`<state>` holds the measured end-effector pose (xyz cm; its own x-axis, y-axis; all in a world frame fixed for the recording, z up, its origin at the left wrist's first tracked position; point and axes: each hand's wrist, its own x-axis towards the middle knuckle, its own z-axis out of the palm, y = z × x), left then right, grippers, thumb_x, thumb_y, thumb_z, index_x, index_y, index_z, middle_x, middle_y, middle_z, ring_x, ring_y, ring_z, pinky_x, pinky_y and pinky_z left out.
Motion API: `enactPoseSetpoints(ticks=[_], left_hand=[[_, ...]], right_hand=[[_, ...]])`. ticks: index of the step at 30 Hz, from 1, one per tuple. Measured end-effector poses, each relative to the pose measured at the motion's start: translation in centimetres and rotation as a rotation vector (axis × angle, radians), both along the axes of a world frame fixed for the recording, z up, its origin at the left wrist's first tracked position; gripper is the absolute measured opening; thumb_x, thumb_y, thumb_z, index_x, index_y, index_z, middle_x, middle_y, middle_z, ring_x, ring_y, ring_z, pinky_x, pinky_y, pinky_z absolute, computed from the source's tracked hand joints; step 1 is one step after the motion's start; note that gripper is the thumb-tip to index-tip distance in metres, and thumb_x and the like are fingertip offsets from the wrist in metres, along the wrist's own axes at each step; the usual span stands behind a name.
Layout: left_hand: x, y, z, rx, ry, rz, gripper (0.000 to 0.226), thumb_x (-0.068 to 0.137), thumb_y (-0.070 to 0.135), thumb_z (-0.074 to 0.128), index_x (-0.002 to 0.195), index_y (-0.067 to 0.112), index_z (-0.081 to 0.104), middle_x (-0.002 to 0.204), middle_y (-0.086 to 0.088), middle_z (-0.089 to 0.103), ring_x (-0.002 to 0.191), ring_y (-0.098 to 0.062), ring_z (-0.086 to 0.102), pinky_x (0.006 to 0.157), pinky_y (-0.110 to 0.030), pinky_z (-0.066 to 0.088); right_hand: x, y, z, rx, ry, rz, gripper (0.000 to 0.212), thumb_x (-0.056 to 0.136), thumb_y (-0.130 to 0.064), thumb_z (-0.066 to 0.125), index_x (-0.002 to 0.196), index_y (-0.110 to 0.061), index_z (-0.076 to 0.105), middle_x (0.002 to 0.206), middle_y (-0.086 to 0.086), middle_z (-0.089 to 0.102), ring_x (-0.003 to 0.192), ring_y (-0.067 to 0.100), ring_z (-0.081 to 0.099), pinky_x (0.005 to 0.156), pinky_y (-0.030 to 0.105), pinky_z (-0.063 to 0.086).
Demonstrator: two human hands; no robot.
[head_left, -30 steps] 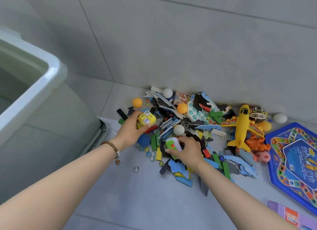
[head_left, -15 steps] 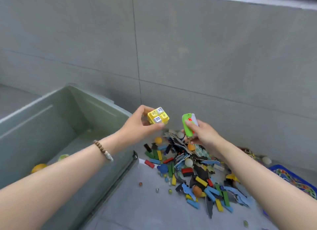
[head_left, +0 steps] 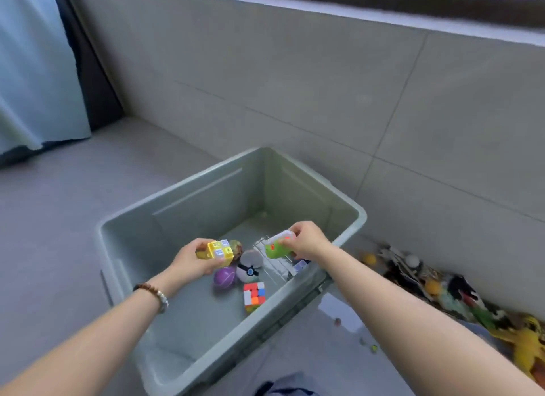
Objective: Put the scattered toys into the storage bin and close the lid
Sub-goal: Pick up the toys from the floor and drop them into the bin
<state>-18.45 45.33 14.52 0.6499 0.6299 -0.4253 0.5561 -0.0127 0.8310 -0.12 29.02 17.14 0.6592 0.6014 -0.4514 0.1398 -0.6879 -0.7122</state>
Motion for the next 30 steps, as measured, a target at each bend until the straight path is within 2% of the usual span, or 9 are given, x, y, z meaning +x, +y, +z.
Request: enactPoseSetpoints(ticks=[2, 4, 6, 11, 14, 16, 22, 26, 30], left_hand=[[-0.8, 0.7, -1.6, -0.028, 0.010, 0.021, 0.045, 0.074, 0.004, 0.076, 0.113, 0.011, 0.056, 0.103, -0.003, 0.061, 0.086, -0.016, 0.060, 0.073, -0.030, 0.056], [-1.1, 1.2, -3.1, -0.041, 0.011, 0.045, 0.046, 0.075, 0.002, 0.076, 0.115, 0.010, 0.055, 0.097, 0.002, 0.056, 0.088, -0.016, 0.058, 0.067, -0.025, 0.055], [-1.2, 1.5, -4.1, -0.060, 0.010, 0.054, 0.044, 0.075, 0.001, 0.075, 0.113, 0.010, 0.054, 0.096, 0.003, 0.054, 0.089, -0.016, 0.057, 0.064, -0.022, 0.055], [-1.4, 1.7, -6.4, -0.063, 0.023, 0.014, 0.040, 0.078, 0.005, 0.074, 0.112, 0.015, 0.056, 0.113, -0.009, 0.057, 0.093, -0.016, 0.057, 0.066, -0.025, 0.052], [-1.4, 1.4, -7.7, -0.054, 0.031, 0.015, 0.040, 0.080, 0.007, 0.072, 0.115, 0.014, 0.053, 0.120, -0.008, 0.056, 0.111, -0.024, 0.056, 0.082, -0.030, 0.046], [-1.4, 1.0, -7.7, -0.014, 0.062, 0.012, 0.048, 0.082, 0.010, 0.071, 0.124, 0.012, 0.050, 0.126, -0.010, 0.052, 0.122, -0.026, 0.050, 0.092, -0.028, 0.040], [-0.9, 0.2, -4.4, 0.081, 0.057, -0.018, 0.051, 0.085, 0.016, 0.068, 0.130, 0.004, 0.047, 0.131, -0.015, 0.053, 0.119, -0.025, 0.052, 0.099, -0.031, 0.039], [1.9, -1.7, 0.4, 0.160, -0.038, -0.147, 0.047, 0.087, 0.026, 0.066, 0.128, 0.010, 0.048, 0.125, -0.008, 0.056, 0.101, -0.017, 0.055, 0.076, -0.021, 0.046], [5.5, -5.2, 5.4, 0.298, -0.133, -0.266, 0.044, 0.089, 0.030, 0.062, 0.128, 0.014, 0.049, 0.126, -0.004, 0.055, 0.101, -0.015, 0.052, 0.089, -0.027, 0.042]], right_hand=[[-0.2, 1.4, -2.1, -0.051, 0.025, 0.005, 0.015, 0.091, -0.018, 0.055, 0.097, -0.008, 0.064, 0.087, 0.009, 0.060, 0.071, 0.022, 0.060, 0.068, 0.035, 0.055], [0.1, 2.2, -3.8, -0.062, 0.016, -0.042, 0.022, 0.091, -0.011, 0.053, 0.110, -0.005, 0.062, 0.099, 0.009, 0.061, 0.089, 0.026, 0.062, 0.088, 0.040, 0.053], [0.7, 2.5, -5.0, -0.060, -0.016, -0.107, 0.030, 0.090, -0.006, 0.048, 0.118, -0.006, 0.058, 0.108, 0.008, 0.059, 0.098, 0.026, 0.060, 0.095, 0.040, 0.049], [1.3, 2.6, -5.1, -0.090, 0.002, -0.106, 0.030, 0.091, -0.011, 0.051, 0.120, -0.009, 0.057, 0.106, 0.006, 0.057, 0.088, 0.022, 0.055, 0.082, 0.035, 0.051], [0.9, 2.4, -4.5, -0.057, -0.011, -0.098, 0.031, 0.091, -0.011, 0.051, 0.121, -0.007, 0.056, 0.109, 0.007, 0.057, 0.088, 0.021, 0.055, 0.077, 0.033, 0.050], [0.5, 2.1, -3.9, -0.026, -0.050, -0.091, 0.031, 0.091, -0.012, 0.051, 0.122, -0.009, 0.056, 0.118, 0.009, 0.058, 0.092, 0.020, 0.055, 0.075, 0.030, 0.047], [-0.5, -1.5, 0.8, 0.011, -0.227, -0.028, 0.032, 0.092, -0.017, 0.056, 0.123, -0.015, 0.057, 0.129, 0.002, 0.057, 0.117, 0.015, 0.053, 0.089, 0.021, 0.039], [0.4, -6.3, 5.3, -0.039, -0.265, -0.052, 0.039, 0.091, -0.027, 0.059, 0.129, -0.019, 0.053, 0.135, -0.002, 0.052, 0.124, 0.016, 0.048, 0.098, 0.028, 0.039], [2.4, -11.9, 8.5, -0.101, -0.299, -0.098, 0.048, 0.089, -0.032, 0.062, 0.132, -0.017, 0.049, 0.139, 0.002, 0.048, 0.129, 0.019, 0.043, 0.104, 0.031, 0.036]])
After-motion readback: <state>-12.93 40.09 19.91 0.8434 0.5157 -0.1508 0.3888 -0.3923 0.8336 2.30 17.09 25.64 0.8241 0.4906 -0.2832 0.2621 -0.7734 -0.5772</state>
